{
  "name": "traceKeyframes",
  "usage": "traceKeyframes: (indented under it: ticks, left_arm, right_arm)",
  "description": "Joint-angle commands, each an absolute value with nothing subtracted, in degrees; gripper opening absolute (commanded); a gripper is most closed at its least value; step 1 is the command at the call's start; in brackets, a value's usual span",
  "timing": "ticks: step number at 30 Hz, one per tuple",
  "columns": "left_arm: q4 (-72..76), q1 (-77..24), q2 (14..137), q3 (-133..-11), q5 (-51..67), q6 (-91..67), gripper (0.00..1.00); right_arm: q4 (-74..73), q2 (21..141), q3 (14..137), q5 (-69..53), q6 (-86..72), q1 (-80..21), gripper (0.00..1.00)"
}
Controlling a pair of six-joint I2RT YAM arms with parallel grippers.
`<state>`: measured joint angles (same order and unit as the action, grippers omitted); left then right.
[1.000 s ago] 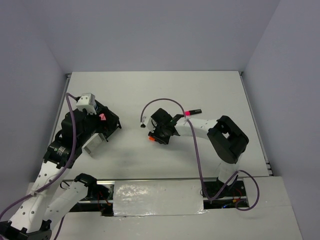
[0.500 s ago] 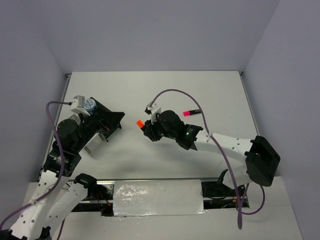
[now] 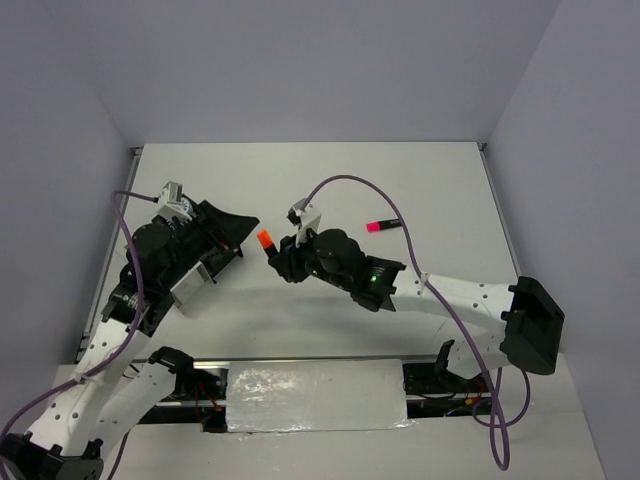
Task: Sort the stationery into containers
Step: Pick up the pen from the center of the board, then place the pen in the storage box.
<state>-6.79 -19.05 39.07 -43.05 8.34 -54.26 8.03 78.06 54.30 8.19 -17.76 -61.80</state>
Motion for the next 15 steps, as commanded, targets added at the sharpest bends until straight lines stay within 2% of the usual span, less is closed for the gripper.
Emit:
traceKeyframes:
  ticks: [1, 4, 11, 14, 15]
  left_arm:
    - [-2.6, -19.2, 40.4, -42.7, 11.2, -54.6, 0.9]
    - [-1.8, -19.5, 41.4, -42.4, 12.1, -54.0, 0.84]
    - [-3.5, -19.9, 42.9, -43.4, 12.4, -52.2, 0.78]
    - [-3.9, -19.9, 43.2, -44.2, 12.1, -51.2, 0.62]
    - [-4.1, -20.0, 43.5, -44.6, 12.0, -50.4, 0.5]
  right_arm:
    - [11.4, 77.0, 58.5, 10.4, -18.0, -62.4, 0.0]
    - [10.2, 79.0, 61.8, 10.0, -17.0, -62.7, 0.0]
    - [4.8, 82.7, 68.5, 13.4, -14.6, -63.5, 0.0]
    - [3.1, 84.6, 70.9, 14.2, -13.9, -64.2, 0.0]
    - [2.8, 85.0, 71.7, 14.8, -13.7, -64.5, 0.0]
